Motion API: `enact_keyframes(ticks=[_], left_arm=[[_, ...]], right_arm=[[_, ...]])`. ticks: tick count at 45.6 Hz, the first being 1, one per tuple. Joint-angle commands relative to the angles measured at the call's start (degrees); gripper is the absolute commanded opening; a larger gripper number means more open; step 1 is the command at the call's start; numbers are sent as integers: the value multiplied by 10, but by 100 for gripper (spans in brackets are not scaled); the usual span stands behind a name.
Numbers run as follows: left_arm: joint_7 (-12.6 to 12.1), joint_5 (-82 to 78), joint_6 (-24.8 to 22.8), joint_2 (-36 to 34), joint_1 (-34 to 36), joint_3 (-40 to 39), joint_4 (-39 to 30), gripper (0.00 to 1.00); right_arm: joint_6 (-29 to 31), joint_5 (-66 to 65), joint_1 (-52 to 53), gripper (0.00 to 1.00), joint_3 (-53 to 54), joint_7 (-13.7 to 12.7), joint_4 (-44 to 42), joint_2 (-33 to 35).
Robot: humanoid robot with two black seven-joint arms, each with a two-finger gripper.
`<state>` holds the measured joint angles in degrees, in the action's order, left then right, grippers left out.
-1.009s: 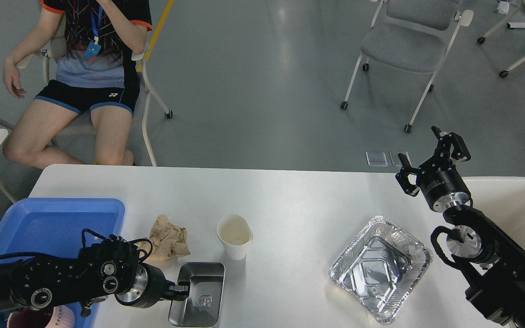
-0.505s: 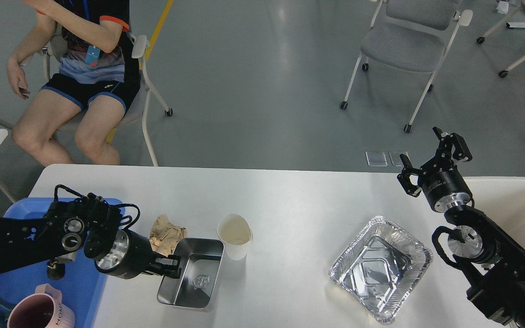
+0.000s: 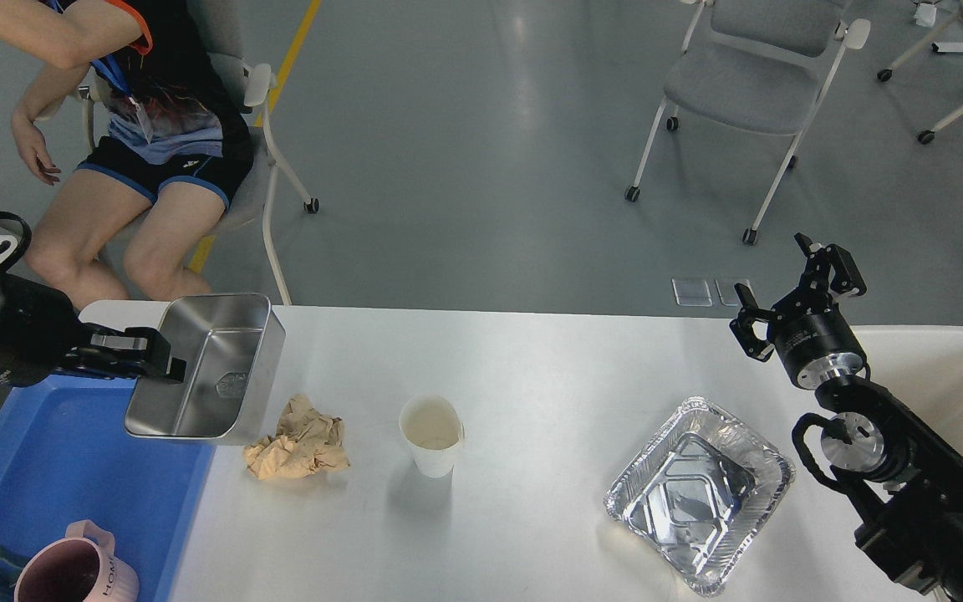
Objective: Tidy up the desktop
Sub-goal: 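Lift the metal tin and set it in the blue tray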
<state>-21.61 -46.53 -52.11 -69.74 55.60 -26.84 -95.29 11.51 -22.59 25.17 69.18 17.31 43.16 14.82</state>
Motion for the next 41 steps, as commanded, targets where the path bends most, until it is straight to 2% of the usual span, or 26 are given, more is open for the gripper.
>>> enact_keyframes(ticks=[1, 8, 17, 24, 31, 41], left_arm=[[-2, 0, 13, -3, -15, -1, 16, 1], [-2, -1, 60, 20, -52, 2, 136, 2], [3, -6, 116, 93, -106, 3, 350, 3], [14, 1, 150, 168, -139, -4, 465, 4], [18, 19, 210, 218, -157, -4, 526, 5], [18, 36, 257, 276, -185, 3, 564, 8]], right_arm=[[0, 0, 1, 100, 0, 0, 1, -2], [0, 0, -1, 100, 0, 0, 3, -1], [0, 0, -6, 100, 0, 0, 1, 1], [0, 0, -7, 100, -2, 0, 0, -1], [0, 0, -7, 100, -2, 0, 0, -1], [0, 0, -9, 100, -2, 0, 0, 0]])
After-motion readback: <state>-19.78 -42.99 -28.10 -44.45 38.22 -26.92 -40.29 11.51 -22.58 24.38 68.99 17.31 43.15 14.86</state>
